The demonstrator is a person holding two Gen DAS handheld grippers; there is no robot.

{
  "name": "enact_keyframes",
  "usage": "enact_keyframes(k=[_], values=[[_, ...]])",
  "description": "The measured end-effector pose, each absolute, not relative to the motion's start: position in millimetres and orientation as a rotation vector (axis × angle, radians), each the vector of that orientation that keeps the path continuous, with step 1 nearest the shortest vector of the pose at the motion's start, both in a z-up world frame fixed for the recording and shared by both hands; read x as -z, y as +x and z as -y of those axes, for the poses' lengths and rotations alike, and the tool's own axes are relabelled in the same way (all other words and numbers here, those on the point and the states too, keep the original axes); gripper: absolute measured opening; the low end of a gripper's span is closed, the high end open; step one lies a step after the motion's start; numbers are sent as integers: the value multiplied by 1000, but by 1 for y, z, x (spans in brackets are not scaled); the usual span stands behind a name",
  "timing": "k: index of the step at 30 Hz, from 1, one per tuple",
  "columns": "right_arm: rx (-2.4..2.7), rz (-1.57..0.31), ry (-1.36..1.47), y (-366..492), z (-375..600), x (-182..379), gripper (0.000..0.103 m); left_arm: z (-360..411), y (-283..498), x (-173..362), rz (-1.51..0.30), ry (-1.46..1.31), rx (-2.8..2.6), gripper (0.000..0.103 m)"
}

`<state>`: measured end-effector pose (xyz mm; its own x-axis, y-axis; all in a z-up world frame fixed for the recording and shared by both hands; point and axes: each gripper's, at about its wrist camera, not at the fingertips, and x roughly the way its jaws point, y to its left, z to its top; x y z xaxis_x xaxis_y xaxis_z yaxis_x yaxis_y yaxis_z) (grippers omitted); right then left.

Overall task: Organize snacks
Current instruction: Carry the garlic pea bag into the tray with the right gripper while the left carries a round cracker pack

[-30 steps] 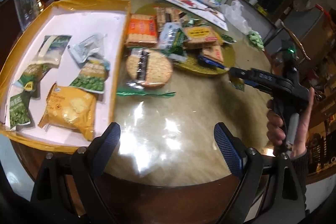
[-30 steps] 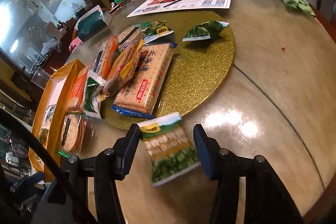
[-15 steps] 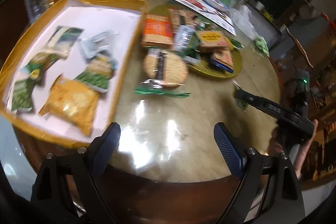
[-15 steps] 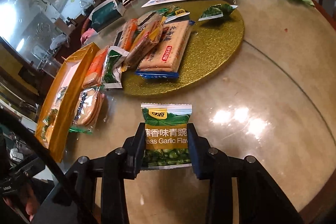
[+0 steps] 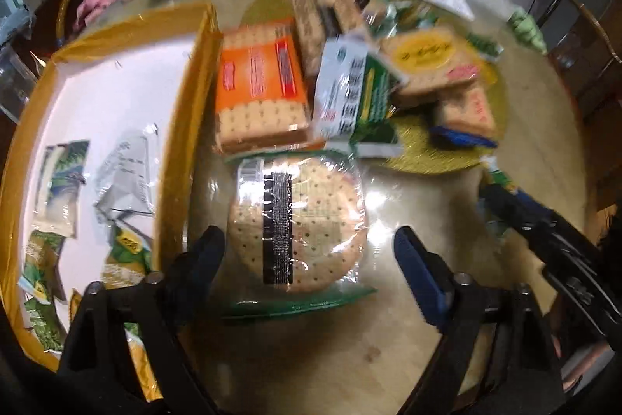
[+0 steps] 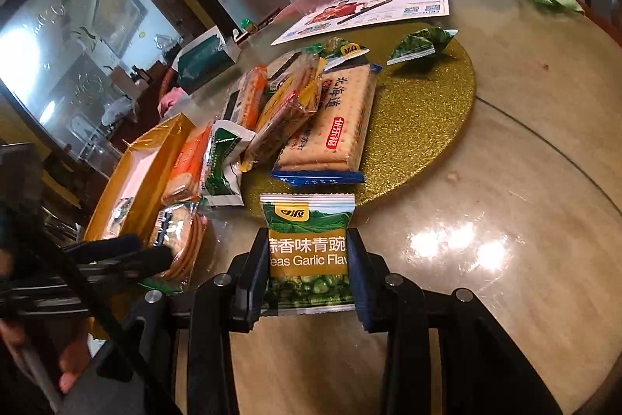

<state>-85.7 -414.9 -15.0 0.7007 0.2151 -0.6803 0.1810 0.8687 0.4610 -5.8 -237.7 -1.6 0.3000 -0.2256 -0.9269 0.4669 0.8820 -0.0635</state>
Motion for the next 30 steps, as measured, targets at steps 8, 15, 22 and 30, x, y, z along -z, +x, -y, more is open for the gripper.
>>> enact_keyframes(k=[8,15,22,30], values=[[-45,-799,523,-89,410,15,37,222,-48,8,-1141,250,463,76],[-93,-788,479,-91,396,8,36,195,-85,-16,-1015,120,509,76],[-173,-764,462,-97,363,-29,35,125,-90,-73,-936,-70,495,76],[-240,-771,345,-67,292,-74,35,66,-53,-92,-857,-125,377,76]])
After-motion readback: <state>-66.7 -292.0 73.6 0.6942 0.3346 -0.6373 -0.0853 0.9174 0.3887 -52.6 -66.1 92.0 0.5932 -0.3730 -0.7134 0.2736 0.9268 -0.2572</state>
